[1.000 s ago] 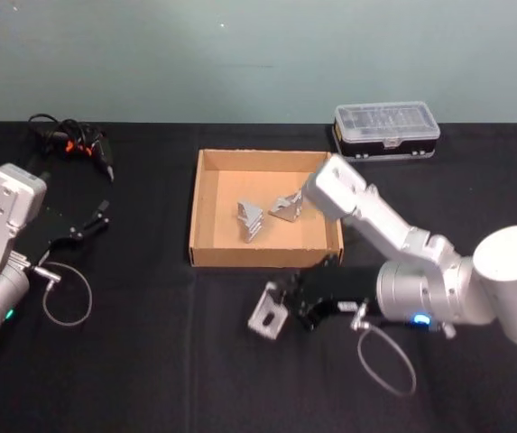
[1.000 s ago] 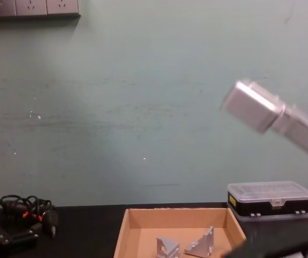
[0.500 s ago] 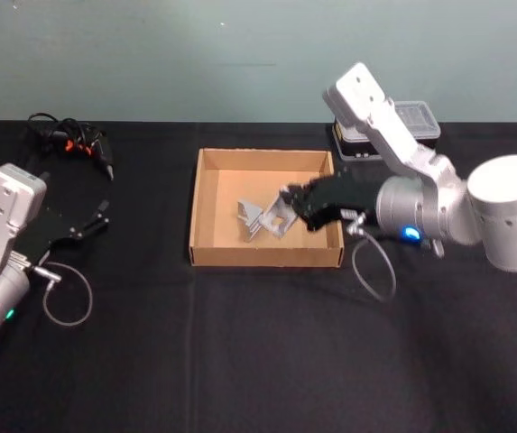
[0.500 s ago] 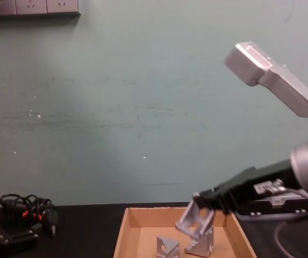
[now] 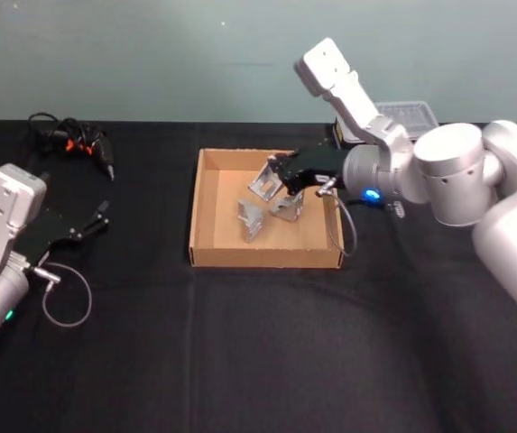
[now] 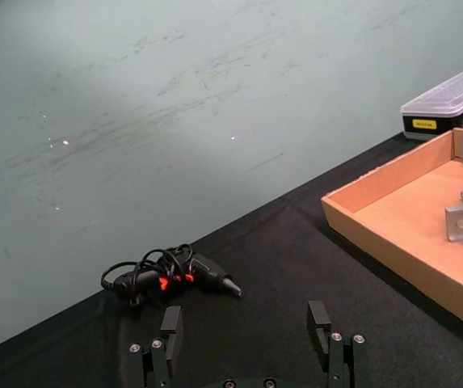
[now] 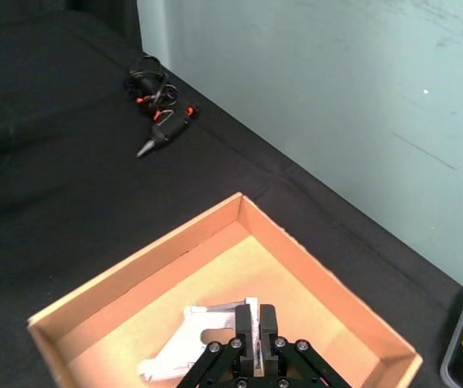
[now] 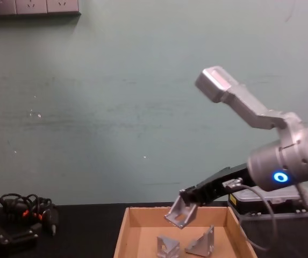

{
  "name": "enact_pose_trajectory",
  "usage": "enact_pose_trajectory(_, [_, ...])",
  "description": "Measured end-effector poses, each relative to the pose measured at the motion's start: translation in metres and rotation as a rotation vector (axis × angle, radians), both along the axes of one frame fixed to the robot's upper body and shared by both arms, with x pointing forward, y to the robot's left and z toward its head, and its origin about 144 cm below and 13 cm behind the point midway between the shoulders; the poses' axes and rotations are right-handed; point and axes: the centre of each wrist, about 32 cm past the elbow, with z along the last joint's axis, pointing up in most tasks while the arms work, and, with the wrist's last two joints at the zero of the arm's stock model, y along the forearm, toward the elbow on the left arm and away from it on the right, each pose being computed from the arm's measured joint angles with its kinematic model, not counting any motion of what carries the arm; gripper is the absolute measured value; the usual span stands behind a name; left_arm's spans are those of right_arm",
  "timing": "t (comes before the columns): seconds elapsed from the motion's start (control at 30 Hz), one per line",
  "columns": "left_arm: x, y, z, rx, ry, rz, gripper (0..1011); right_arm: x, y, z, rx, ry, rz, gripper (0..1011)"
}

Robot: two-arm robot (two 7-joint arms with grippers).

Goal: Use one hand to pick up the angle iron from the table and place it into the box.

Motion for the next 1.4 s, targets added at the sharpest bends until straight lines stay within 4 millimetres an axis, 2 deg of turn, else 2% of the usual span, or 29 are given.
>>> enact_pose_trajectory(0.33, [0.000, 0.000, 0.000, 0.000, 0.000, 0.000, 1011, 0.038, 0.011, -0.008, -0.035, 0.020, -0.024, 57])
enact_pose_trajectory(0.57, [0.000, 0.000, 0.000, 0.000, 0.000, 0.000, 1011, 0.052, 0.013, -0.017, -0.050, 0.048, -0.033, 57])
enact_pose_trajectory(1.33, [0.000, 0.000, 0.000, 0.000, 0.000, 0.000, 1011, 0.052, 0.016, -0.026, -0.043, 0.075, -0.015, 57])
enact_pose_trajectory(1.4, [0.000, 0.000, 0.000, 0.000, 0.000, 0.000, 1011, 0.052, 0.016, -0.026, -0.043, 0.074, -0.015, 86])
